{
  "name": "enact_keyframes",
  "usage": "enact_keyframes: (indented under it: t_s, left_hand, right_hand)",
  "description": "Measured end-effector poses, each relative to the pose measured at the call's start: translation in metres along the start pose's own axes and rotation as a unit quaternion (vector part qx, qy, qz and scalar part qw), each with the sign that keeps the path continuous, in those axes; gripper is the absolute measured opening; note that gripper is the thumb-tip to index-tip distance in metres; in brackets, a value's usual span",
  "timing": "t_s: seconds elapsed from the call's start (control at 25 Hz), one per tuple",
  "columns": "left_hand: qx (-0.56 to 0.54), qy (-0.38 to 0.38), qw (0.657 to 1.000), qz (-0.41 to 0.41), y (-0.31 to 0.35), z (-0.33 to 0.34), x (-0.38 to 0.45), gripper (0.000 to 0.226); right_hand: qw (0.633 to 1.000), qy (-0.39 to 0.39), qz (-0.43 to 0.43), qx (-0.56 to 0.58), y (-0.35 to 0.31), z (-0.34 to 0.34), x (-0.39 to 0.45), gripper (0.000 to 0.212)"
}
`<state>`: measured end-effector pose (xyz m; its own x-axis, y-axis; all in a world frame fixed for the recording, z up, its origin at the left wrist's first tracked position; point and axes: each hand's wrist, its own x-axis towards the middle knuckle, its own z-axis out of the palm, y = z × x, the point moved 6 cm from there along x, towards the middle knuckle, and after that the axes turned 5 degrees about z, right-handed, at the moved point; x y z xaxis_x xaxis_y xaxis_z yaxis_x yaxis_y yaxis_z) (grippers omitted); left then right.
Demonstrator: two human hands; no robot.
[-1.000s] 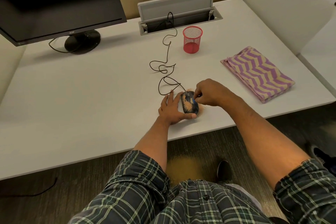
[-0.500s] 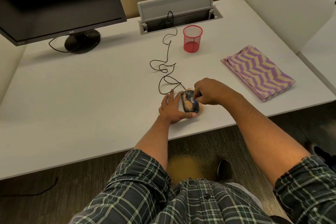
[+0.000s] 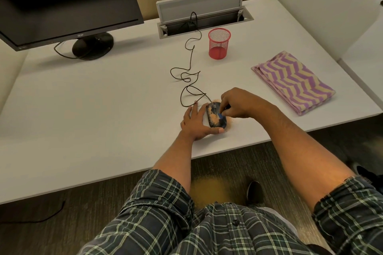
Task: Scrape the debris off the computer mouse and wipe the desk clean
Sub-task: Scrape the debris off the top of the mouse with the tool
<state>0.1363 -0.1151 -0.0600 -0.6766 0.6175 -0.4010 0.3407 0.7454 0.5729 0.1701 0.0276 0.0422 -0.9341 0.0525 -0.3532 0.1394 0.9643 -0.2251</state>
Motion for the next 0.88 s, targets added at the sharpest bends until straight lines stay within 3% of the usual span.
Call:
enact_keyframes:
  t_s: [0.24,0.48,0.88]
  left_hand:
    - [-0.004,0.004,1.0,0.006,0.001,-0.001,-0.001,0.12]
    - [-0.004,0.005,1.0,0.004,0.0,0.0,-0.001,0.121]
    - [-0.008,0.004,1.0,0.003,-0.001,0.0,0.0,0.122]
  right_hand:
    - [0.991,0.124,0.056,0.003,0.011,-0.016,-0.001,0.024]
    - [0.998,0.046,0.035,-0.018,0.002,0.0,0.0,0.024]
    - [0.998,0.05,0.03,0.004,0.005,-0.003,0.0,0.023]
